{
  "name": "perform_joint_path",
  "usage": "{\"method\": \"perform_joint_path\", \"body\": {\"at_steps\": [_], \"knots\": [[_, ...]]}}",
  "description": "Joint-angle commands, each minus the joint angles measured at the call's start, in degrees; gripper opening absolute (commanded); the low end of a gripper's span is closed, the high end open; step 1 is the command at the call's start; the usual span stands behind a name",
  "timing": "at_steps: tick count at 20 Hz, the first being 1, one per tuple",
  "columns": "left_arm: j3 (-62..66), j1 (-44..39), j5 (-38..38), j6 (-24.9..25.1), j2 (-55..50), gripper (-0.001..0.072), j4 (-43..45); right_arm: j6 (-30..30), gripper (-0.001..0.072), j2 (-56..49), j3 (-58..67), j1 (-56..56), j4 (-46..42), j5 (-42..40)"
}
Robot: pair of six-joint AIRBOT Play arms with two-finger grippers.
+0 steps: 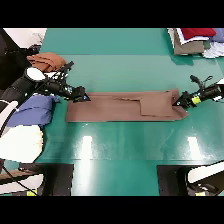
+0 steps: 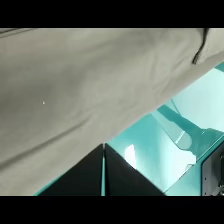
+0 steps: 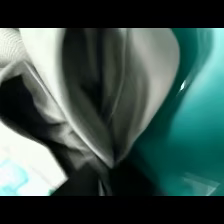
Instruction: Fold the shirts.
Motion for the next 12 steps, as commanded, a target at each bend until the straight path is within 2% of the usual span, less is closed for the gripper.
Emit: {"method": "perform_joint_path", "body": {"at_steps": [1, 5, 9, 12], "knots": [[0.1, -1.2, 1.5, -1.4, -1.5, 0.0023, 0.0, -0.3, 0.0014, -0.5, -0.1, 1.7, -0.6, 2.6], [4.1, -7.2, 6.2, -1.2, -7.7, 0.0023, 0.1, 1.1, 0.0013, 6.0, -0.1, 2.3, -0.7, 5.4], [17.3, -14.1, 6.3, -1.7, -19.2, 0.0023, 0.0, 6.5, 0.0013, 15.5, 1.3, 5.0, -0.6, 6.2], [25.2, -19.1, 6.3, -2.3, -25.2, 0.0023, 0.0, 12.1, 0.0013, 20.7, 7.0, 8.3, -0.5, 6.6]]}}
